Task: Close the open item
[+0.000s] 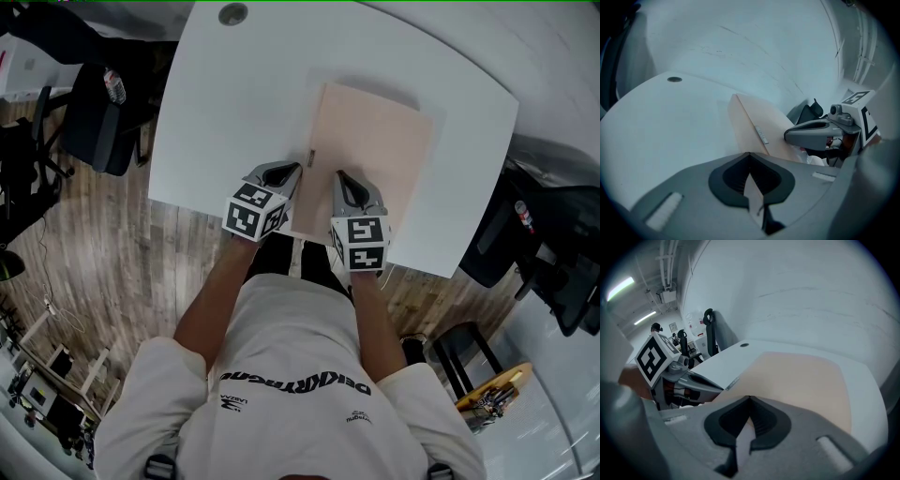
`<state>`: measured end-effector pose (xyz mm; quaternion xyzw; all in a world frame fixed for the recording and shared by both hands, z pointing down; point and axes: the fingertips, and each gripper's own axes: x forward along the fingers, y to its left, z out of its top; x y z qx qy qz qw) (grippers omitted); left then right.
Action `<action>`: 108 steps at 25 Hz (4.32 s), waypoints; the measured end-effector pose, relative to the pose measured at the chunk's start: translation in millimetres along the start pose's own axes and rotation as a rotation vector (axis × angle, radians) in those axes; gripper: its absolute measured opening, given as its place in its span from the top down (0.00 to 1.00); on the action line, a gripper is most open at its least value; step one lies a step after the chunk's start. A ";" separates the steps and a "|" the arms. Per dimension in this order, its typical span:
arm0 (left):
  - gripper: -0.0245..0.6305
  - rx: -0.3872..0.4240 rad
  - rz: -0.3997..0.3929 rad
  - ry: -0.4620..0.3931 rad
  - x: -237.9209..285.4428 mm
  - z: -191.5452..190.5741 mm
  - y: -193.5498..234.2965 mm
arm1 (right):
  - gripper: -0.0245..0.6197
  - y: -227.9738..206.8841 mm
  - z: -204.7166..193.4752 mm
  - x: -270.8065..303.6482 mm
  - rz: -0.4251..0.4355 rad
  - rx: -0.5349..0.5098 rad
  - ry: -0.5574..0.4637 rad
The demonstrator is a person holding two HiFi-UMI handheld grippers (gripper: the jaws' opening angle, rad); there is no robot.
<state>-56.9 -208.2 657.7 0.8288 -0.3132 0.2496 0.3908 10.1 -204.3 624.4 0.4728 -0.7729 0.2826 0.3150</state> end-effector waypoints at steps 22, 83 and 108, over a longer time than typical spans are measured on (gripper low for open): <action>0.96 0.012 0.033 -0.033 -10.8 10.5 -3.8 | 0.96 -0.4 12.8 -11.2 0.019 0.021 -0.050; 0.96 0.280 0.207 -0.651 -182.8 133.3 -194.2 | 0.96 -3.3 117.8 -241.4 -0.037 0.009 -0.654; 0.96 0.342 0.206 -0.745 -193.7 156.8 -214.5 | 0.96 -5.7 133.1 -265.8 -0.049 -0.025 -0.733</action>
